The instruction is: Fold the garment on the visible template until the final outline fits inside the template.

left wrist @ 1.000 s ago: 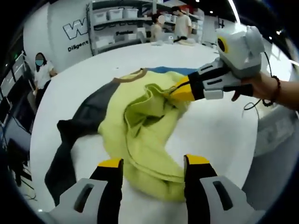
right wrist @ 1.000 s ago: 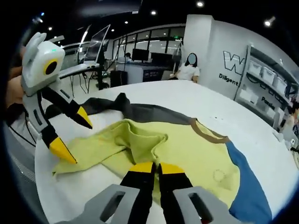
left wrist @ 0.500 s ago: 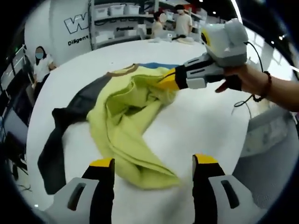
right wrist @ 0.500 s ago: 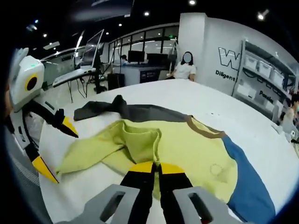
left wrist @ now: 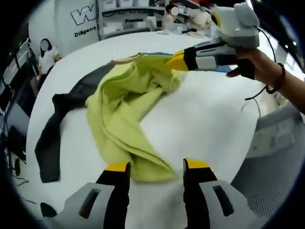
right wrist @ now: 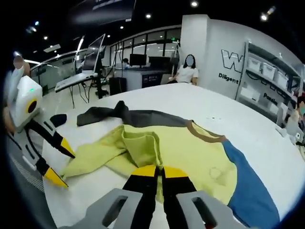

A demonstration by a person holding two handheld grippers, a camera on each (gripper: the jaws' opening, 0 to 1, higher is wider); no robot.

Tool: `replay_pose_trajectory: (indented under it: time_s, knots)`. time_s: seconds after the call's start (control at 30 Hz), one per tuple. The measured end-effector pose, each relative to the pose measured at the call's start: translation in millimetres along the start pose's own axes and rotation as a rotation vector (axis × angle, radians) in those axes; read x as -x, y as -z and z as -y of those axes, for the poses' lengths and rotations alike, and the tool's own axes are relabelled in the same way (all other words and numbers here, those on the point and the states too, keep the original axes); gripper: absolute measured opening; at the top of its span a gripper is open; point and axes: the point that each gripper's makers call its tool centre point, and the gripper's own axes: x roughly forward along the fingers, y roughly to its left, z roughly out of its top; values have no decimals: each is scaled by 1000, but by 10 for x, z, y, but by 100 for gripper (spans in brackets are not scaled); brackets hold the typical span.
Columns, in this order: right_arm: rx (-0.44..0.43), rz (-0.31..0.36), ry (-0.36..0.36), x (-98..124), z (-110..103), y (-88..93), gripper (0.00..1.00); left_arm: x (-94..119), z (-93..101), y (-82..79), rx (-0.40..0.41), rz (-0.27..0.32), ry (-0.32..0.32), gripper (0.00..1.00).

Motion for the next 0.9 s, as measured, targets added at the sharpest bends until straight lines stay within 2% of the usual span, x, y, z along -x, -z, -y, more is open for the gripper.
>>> replay_pose_trajectory:
  time_s: [0.13,0.23,0.37,0.47,0.53,0.57,0.9]
  knots:
    - [-20,11,-17,54,-14,-14,0,-13,35,13,16,7,23,26]
    - [-22,16,-19,109,-8,-28,0,-31,34,74,16,-18,22,19]
    - [-35,26,-24,198,19,-55,0,-16,58,86,27,-15,45,5]
    - [-37,33,-31,268,19,-65,0,1,26,97,1,-21,27,1]
    - [-33,33,-50,311,-3,-58,0,22,21,97,-10,-21,30,0]
    - [-30,37,-62,329,-21,-55,0,47,34,90,-42,-17,45,0]
    - [26,11,-128,700,-123,132,0,233,-38,113,-47,1,47,0]
